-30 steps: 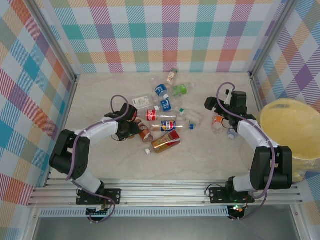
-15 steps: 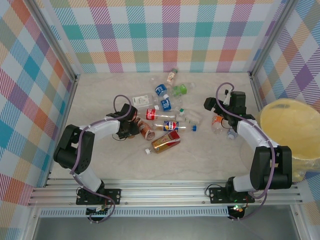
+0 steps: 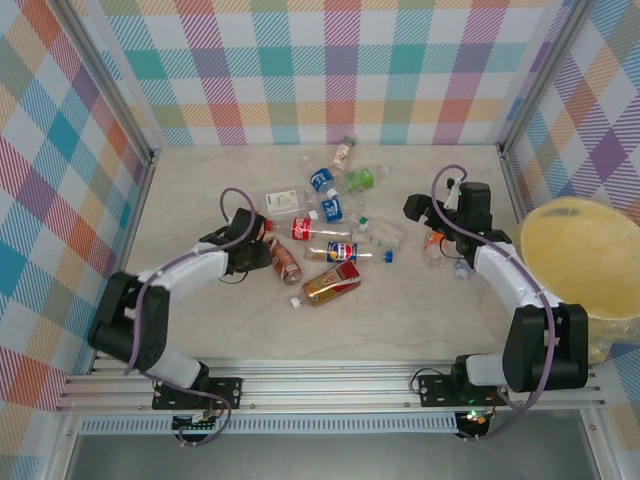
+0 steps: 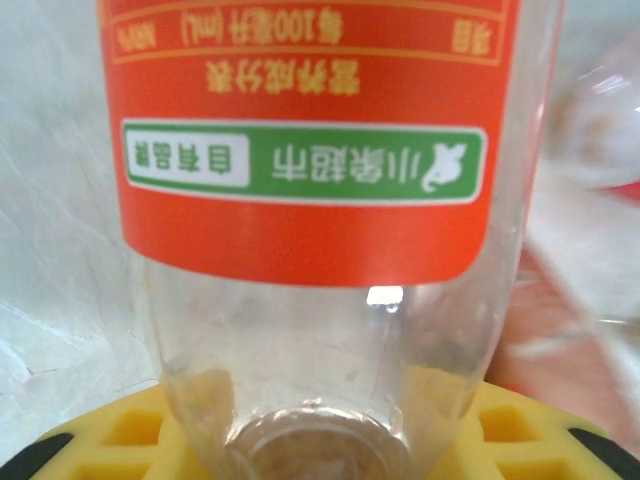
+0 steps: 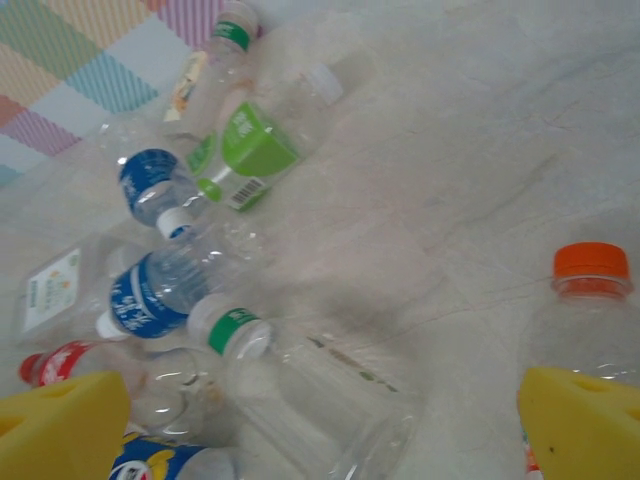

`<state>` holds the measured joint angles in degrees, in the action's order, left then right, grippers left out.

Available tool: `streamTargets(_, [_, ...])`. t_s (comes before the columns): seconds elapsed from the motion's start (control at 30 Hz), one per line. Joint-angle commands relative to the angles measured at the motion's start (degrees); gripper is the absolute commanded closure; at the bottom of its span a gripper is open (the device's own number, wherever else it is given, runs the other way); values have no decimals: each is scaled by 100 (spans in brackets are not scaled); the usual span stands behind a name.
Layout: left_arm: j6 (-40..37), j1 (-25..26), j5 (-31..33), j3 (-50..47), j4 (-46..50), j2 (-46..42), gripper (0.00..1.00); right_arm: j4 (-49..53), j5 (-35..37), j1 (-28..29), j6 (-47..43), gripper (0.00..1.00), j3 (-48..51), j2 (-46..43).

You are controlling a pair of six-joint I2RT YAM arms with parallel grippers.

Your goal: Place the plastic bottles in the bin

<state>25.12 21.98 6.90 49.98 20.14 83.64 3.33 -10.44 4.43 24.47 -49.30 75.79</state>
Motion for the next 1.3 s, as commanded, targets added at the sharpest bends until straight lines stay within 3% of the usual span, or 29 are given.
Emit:
streamTargets(0.0, [-405, 16, -514, -37, -345, -712, 68, 48, -411, 99, 251, 0, -155, -260])
streamTargets(0.23, [-440, 478, -2523, 513, -1185, -683, 69, -356, -1581, 236, 546, 0, -326, -323])
streamTargets(0.37, [-106, 629, -4143, 835, -2233, -94, 67, -454, -2105, 501, 590, 0, -625, -216])
streamTargets(0.57, [11, 908, -5230, 1525, -2745, 775, 67, -1114, -2823, 935, 848, 0, -860, 23])
streamTargets(0.7, [157, 1034, -5639, 1764, -3065, 1032, 67, -1373, -3047, 1197, 871, 0, -1009, 185])
streamTargets(0.9, [241, 1203, -5848, 1679, -3570, 1106, 68, -972, -1645, 1321, 1487, 0, -1231, 456])
streamTargets(1.0, [263, 1265, -5949, 1686, -3675, 1183, 68, -1379, -2117, 1323, 1734, 1, -1275, 663])
streamTargets(1.1, [323, 1291, -5971, 1724, -3761, 1249, 68, -1430, -2523, 1322, 1770, 11, -1457, 857])
streamTargets(1.27, [263, 1300, -5913, 1835, -3594, 1352, 64, -1582, -2612, 1319, 1657, 29, -1347, 714])
